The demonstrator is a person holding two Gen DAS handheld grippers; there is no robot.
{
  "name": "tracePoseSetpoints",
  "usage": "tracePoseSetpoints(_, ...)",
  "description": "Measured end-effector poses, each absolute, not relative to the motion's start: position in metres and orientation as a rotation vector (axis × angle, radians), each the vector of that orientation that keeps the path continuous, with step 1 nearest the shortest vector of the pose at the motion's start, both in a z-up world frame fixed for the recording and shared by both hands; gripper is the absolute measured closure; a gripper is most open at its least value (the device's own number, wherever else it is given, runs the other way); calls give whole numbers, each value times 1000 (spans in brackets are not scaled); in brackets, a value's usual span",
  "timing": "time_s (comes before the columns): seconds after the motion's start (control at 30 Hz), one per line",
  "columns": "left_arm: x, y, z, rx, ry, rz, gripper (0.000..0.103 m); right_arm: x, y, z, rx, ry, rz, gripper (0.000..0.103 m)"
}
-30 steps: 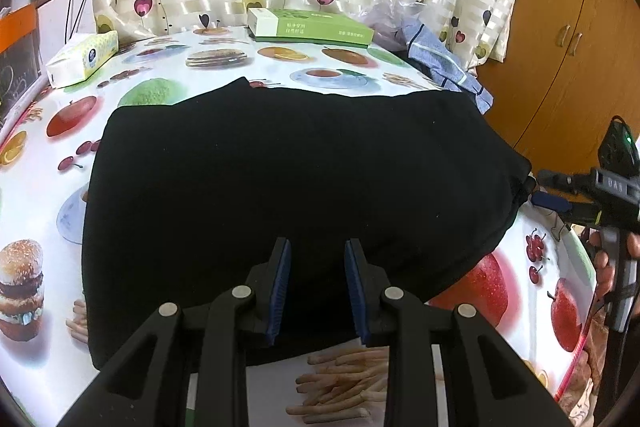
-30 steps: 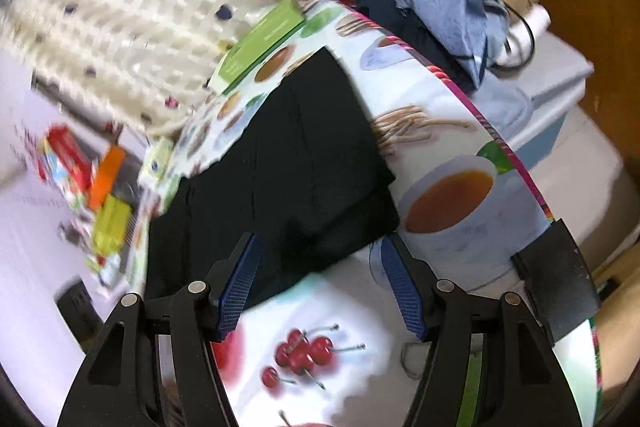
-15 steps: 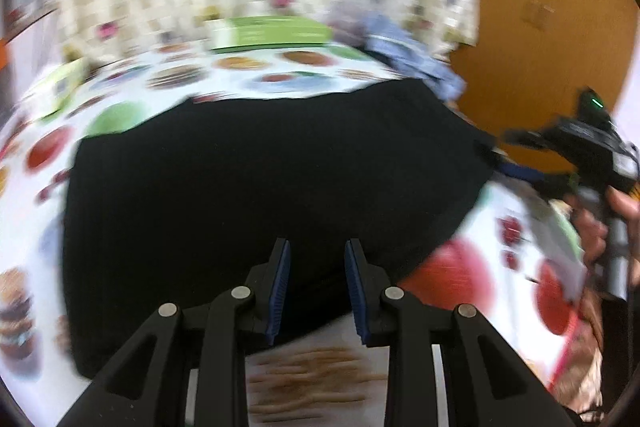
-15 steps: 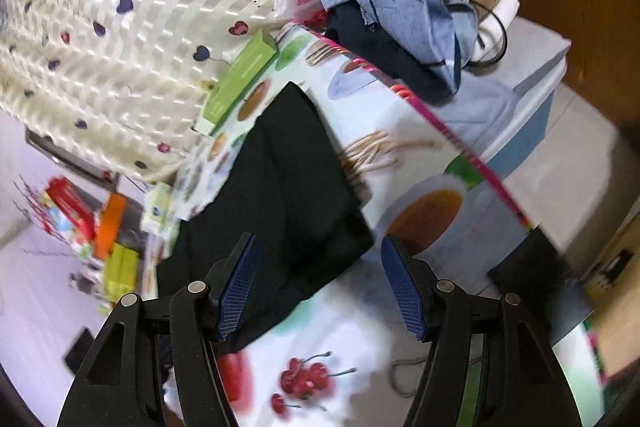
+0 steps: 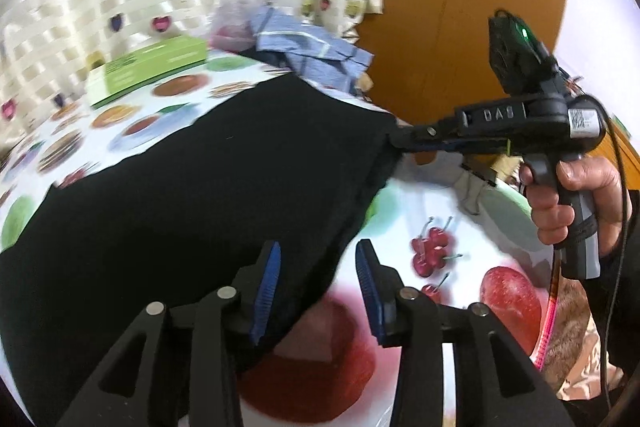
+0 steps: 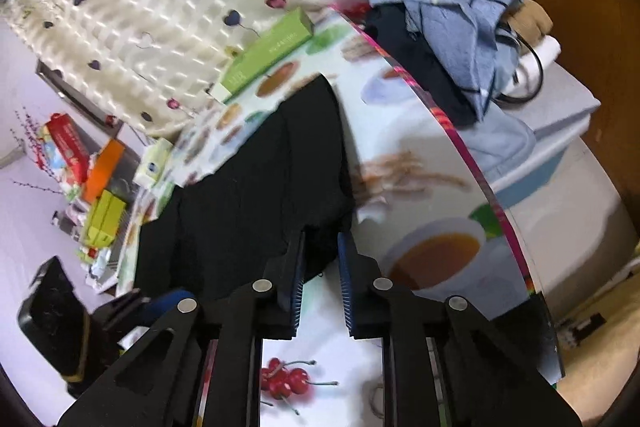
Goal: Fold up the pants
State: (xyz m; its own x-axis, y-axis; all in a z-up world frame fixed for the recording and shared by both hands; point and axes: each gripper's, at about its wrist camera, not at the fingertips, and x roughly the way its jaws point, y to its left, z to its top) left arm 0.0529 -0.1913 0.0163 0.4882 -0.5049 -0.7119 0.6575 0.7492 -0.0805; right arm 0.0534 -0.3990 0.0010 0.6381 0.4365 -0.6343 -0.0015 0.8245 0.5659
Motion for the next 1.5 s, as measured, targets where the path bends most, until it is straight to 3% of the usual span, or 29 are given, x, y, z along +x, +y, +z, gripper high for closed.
tracePoseSetpoints(0.23, 58, -227, 8, 321, 778, -778, 50, 55, -399, 18, 575, 797, 307, 88)
tracePoseSetpoints(0.47, 73, -253, 5, 372, 780, -723, 51, 57, -395, 25, 576, 783, 331, 89)
tracePoseSetpoints(0.5, 74, -256, 5, 379, 776, -705, 58, 56, -395, 26, 578, 782, 339, 88)
tracePoseSetpoints(0.53, 75, -257, 5, 378, 774, -684, 75, 56, -396, 25, 588, 782, 350, 88)
tracePoseSetpoints(0.6, 80, -255, 6, 344, 784, -672, 91, 55, -398, 22, 611, 783, 356, 85)
tracePoseSetpoints(0.67, 85, -248, 6, 279, 807, -679, 93, 52, -401, 19, 622, 785, 331, 72)
tracePoseSetpoints(0.7, 87, -244, 7, 247, 813, -685, 93, 49, -404, 16, 653, 774, 329, 48)
tracePoseSetpoints(0.73, 89, -242, 7, 220, 818, -690, 94, 47, -407, 13, 682, 770, 322, 33)
tracePoseSetpoints(0.77, 90, -239, 7, 195, 824, -699, 94, 45, -409, 10, 712, 768, 312, 33)
tracePoseSetpoints(1.0, 93, -236, 7, 145, 839, -714, 94, 52, -410, -21, 944, 837, 336, 33)
tracePoseSetpoints(1.27, 93, -236, 8, 142, 834, -723, 94, 90, -387, -19, 928, 852, 307, 35)
tracePoseSetpoints(1.3, 93, -236, 8, 140, 835, -726, 94, 92, -384, -19, 925, 855, 319, 48)
tracePoseSetpoints(1.33, 92, -234, 8, 138, 837, -730, 94, 94, -379, -17, 893, 866, 307, 67)
tracePoseSetpoints(1.37, 92, -233, 8, 132, 838, -732, 94, 94, -377, -17, 865, 870, 289, 76)
tracePoseSetpoints(1.5, 91, -223, 13, 83, 849, -748, 92, 91, -380, -17, 838, 868, 278, 85)
